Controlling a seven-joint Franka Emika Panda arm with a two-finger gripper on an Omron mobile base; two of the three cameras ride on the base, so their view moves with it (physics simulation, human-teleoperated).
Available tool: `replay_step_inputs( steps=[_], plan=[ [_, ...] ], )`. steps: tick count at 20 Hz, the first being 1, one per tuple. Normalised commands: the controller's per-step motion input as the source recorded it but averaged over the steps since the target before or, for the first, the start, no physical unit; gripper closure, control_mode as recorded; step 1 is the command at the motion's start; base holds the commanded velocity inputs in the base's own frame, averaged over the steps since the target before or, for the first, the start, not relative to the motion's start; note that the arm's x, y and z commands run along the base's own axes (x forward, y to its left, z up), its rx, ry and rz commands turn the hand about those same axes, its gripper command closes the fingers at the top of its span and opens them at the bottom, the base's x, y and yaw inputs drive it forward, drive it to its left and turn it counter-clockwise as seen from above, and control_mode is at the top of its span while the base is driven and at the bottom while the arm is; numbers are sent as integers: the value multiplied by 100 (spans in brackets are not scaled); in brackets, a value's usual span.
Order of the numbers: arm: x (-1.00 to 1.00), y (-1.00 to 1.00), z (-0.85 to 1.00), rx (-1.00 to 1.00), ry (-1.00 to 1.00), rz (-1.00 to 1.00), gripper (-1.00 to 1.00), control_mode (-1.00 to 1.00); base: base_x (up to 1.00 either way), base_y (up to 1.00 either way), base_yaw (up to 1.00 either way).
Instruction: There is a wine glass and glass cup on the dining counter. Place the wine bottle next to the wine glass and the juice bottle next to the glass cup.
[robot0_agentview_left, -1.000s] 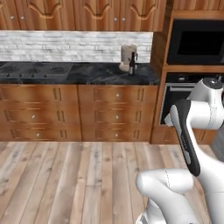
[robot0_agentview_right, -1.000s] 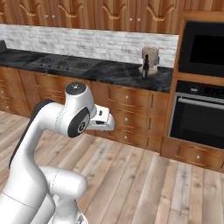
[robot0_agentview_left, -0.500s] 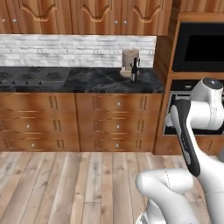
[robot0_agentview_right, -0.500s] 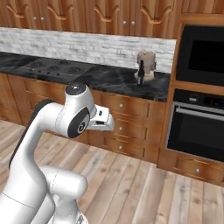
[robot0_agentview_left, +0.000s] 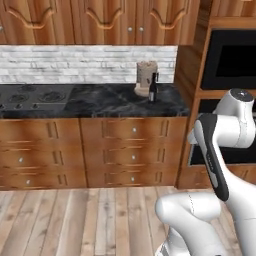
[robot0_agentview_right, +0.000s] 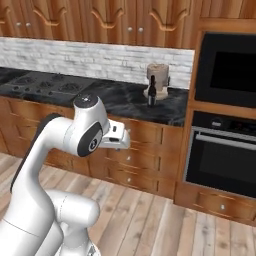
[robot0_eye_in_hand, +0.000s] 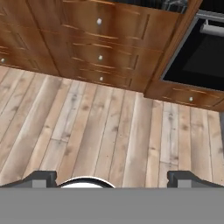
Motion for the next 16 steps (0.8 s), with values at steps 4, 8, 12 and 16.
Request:
replay_step_inputs(
  steps=[4, 8, 12, 16],
  plan=[
    [0, 0, 0, 0, 0, 0, -100, 100, 61, 37, -21],
    [0, 0, 0, 0, 0, 0, -100, 100, 56, 47, -21],
    [0, 0, 0, 0, 0, 0, -100, 100, 53, 42, -17],
    [0, 0, 0, 0, 0, 0, -100, 100, 60, 42, -16]
  ],
)
